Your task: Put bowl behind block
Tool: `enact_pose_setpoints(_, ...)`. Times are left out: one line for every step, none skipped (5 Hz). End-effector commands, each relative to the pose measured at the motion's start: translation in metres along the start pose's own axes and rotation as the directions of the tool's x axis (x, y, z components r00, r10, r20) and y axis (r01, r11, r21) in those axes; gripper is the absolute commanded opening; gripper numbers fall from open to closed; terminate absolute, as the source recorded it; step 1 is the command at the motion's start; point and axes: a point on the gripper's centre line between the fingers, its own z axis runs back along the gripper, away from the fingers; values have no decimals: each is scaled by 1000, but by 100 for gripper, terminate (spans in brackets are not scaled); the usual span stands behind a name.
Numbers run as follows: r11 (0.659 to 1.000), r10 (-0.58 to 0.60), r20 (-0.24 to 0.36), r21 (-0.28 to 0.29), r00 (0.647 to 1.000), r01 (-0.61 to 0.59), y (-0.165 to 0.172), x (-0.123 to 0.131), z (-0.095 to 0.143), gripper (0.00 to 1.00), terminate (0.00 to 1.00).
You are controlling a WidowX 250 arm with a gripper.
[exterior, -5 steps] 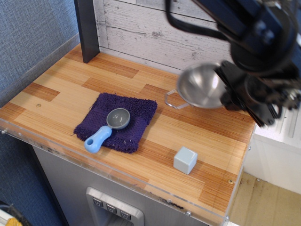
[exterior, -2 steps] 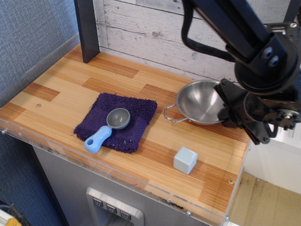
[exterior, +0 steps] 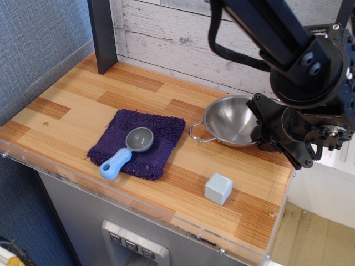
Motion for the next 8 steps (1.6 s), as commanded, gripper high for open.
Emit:
enact_pose_setpoints(1000, 26, 12, 8, 1000, -26, 8, 2, 11, 100, 0)
enact_pose_setpoints(1000, -11, 32, -7, 999, 11, 9, 5, 18, 100, 0)
enact_pose_setpoints(997, 28, 106, -74, 994, -21, 16, 8, 38, 100, 0)
enact_pose_setpoints(990, 70, 159, -129, 985, -49, 27, 8, 55, 100, 0)
enact_pose_setpoints(967, 162, 292, -239, 943, -92, 44, -1, 73, 100, 0)
enact_pose_setpoints(945, 255, 372, -291, 893, -148, 60, -12, 91, 100, 0)
enact_pose_setpoints(945, 255, 372, -291, 893, -148, 60, -12, 91, 100, 0)
enact_pose_setpoints(945, 255, 372, -291, 893, -148, 60, -12, 91, 100, 0)
